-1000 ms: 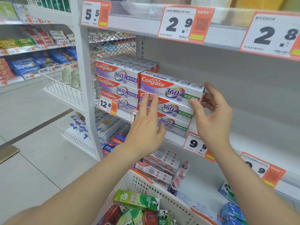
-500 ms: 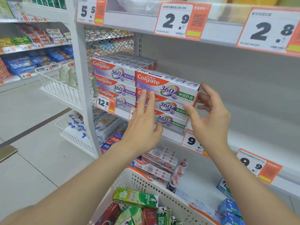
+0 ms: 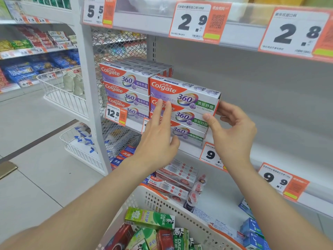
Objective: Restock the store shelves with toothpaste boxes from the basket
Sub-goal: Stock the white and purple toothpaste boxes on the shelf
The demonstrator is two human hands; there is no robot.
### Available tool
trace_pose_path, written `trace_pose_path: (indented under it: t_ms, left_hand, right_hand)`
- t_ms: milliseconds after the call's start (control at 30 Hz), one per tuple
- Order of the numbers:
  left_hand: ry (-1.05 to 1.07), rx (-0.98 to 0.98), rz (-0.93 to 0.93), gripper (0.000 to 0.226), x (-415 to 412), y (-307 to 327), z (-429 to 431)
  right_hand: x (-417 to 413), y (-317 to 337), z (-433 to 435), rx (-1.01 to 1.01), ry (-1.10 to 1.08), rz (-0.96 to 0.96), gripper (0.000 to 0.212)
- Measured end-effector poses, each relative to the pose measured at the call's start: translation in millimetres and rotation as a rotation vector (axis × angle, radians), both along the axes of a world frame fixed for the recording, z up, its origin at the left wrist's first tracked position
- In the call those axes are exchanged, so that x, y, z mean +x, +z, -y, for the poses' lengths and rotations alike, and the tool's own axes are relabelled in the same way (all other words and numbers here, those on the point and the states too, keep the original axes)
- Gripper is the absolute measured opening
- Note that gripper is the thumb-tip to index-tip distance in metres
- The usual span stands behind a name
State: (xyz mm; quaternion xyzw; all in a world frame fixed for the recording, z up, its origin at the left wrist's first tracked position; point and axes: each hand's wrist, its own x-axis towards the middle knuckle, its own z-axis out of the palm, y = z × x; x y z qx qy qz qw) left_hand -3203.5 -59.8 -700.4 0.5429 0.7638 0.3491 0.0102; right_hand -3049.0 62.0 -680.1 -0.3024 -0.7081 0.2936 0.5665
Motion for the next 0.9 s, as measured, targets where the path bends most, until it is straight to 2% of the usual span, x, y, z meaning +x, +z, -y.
trace_pose_path:
  t_ms: [167,500,767,900]
  left_hand:
    - [0.004,-0.004,0.007,0.094,-1,-1,-1]
    - [-0.001,0.001,0.006,0.093,-1,-1,0]
    - [-0.022,-0.004,-0.001,0.093,-5,0,3]
    - [-0.014,0.012,-0.002,0.089,-5,2,4]
  right_hand:
    - [-4,-2,4,-0.001,-0.064,-0.005,0.028]
    - [-7,-15,7,0.201,-0.158,0.116,0.026]
    - [1,-18,5,0.075,-0.045,0.064,0.039]
    - [1,-22,4,0.007,-0.016,0.108,0.047]
